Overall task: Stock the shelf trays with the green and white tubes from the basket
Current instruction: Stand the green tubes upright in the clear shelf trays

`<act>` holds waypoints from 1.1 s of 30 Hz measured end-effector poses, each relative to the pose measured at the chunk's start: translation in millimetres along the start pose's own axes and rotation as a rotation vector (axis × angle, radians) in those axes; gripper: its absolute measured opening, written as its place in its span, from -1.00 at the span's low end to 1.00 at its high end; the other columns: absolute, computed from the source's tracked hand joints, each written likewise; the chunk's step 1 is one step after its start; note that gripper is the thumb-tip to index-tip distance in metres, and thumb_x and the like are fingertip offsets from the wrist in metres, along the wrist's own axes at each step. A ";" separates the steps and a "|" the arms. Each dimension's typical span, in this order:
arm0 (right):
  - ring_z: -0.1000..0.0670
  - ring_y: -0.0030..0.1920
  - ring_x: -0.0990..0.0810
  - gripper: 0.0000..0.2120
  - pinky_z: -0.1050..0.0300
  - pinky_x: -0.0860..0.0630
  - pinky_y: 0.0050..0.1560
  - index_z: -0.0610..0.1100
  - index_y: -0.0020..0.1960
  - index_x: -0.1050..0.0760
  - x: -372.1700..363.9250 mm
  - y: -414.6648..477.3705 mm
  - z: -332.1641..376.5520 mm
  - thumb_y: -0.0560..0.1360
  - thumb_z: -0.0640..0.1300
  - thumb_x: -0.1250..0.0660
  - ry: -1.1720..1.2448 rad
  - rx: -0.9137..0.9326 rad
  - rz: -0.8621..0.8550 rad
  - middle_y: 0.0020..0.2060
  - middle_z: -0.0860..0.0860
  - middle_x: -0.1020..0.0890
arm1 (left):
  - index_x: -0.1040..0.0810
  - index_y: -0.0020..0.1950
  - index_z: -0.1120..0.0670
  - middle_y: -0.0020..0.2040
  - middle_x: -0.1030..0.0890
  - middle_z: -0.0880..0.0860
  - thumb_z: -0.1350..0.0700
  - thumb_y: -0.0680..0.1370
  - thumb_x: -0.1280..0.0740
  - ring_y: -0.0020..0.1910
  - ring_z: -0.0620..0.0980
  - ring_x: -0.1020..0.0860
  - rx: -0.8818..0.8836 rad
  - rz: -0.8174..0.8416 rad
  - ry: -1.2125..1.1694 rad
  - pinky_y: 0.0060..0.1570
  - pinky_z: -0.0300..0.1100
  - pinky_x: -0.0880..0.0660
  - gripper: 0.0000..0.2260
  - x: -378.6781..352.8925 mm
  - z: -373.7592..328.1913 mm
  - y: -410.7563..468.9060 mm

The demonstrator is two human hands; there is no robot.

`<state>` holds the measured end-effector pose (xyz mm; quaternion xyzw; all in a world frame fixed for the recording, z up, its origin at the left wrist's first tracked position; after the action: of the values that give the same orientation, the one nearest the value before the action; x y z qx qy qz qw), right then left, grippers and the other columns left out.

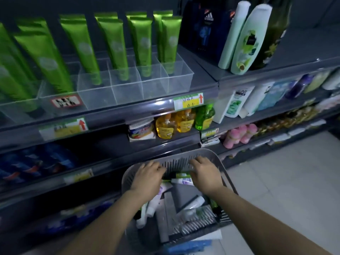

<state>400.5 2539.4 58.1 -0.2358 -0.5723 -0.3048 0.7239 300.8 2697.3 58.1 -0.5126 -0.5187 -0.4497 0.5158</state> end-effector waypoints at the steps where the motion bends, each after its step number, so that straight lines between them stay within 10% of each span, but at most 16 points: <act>1: -0.23 -0.12 -0.60 -0.69 0.03 -0.54 -0.24 -0.18 0.03 -0.60 -9.8 -2.6 -5.3 0.30 -0.18 -0.49 0.003 -0.029 0.048 -0.15 -0.14 -0.61 | -0.63 -0.12 0.01 -0.16 -0.60 0.00 0.11 0.12 -0.57 -0.14 0.06 -0.60 0.019 0.056 -0.014 -0.21 -0.09 -0.53 -0.64 -14.5 -0.3 -0.6; 6: -0.17 0.21 -0.44 -0.64 0.03 -0.46 0.11 -0.13 0.32 -0.44 -54.2 -5.1 -28.1 0.54 -0.09 -0.27 -0.003 -0.094 0.185 0.18 -0.11 -0.53 | -0.41 0.35 -0.01 0.28 -0.42 0.03 0.09 0.51 -0.27 0.32 0.07 -0.34 0.099 0.199 0.001 0.25 -0.06 -0.24 -0.61 -73.0 0.7 1.3; 11: -0.16 0.26 -0.41 -0.60 0.04 -0.42 0.19 -0.11 0.35 -0.41 -97.9 3.5 -51.8 0.53 -0.07 -0.27 0.011 -0.146 0.331 0.25 -0.11 -0.50 | -0.35 0.40 -0.01 0.37 -0.35 0.04 -0.02 0.53 -0.26 0.36 0.06 -0.29 0.217 0.333 0.039 0.34 -0.04 -0.20 -0.56 -123.0 11.6 11.2; 19: -0.17 0.35 -0.33 -0.45 0.01 -0.38 0.29 -0.15 0.42 -0.25 -152.6 30.7 -80.8 0.46 -0.16 -0.29 -0.002 -0.175 0.521 0.38 -0.12 -0.37 | -0.33 0.38 0.13 0.27 -0.42 0.11 0.08 0.53 -0.26 0.26 0.10 -0.35 0.326 0.414 0.112 0.14 -0.07 -0.31 -0.57 -170.7 24.1 27.0; 24: -0.16 0.33 -0.31 -0.36 0.03 -0.40 0.26 -0.12 0.46 -0.19 -183.3 38.3 -87.8 0.43 -0.20 -0.33 -0.046 -0.167 0.531 0.37 -0.10 -0.35 | -0.63 -0.17 0.22 -0.20 -0.59 0.19 0.19 0.12 -0.56 -0.18 0.17 -0.56 0.332 0.362 0.114 -0.19 -0.05 -0.48 -0.67 -180.8 26.6 28.9; 28: -0.17 0.32 -0.32 -0.48 0.01 -0.39 0.22 -0.16 0.44 -0.25 -188.8 42.3 -86.5 0.51 -0.14 -0.27 -0.181 -0.121 0.526 0.34 -0.16 -0.33 | -0.53 0.23 0.20 0.09 -0.59 0.19 0.14 0.45 -0.36 0.04 0.17 -0.56 0.396 0.398 -0.030 -0.04 -0.12 -0.46 -0.64 -181.8 23.1 26.0; 33: -0.15 0.27 -0.41 -0.63 0.05 -0.41 0.15 -0.10 0.31 -0.44 -192.7 33.3 -84.9 0.51 -0.11 -0.25 -0.188 -0.094 0.536 0.31 -0.14 -0.41 | -0.33 0.24 0.15 0.08 -0.55 0.16 0.05 0.56 -0.27 -0.04 0.11 -0.55 0.504 0.398 -0.236 -0.26 -0.18 -0.35 -0.68 -173.4 20.0 21.7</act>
<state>451.6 2537.3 -148.8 -0.4391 -0.5393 -0.1056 0.7108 310.9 2706.9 -117.3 -0.5087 -0.5594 -0.1354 0.6403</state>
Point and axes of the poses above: each hand's wrist, its own y-axis towards the middle knuckle, its own x-axis out of the back of the hand, z = x × y, the point moved 4 cm from there along y, towards the middle knuckle
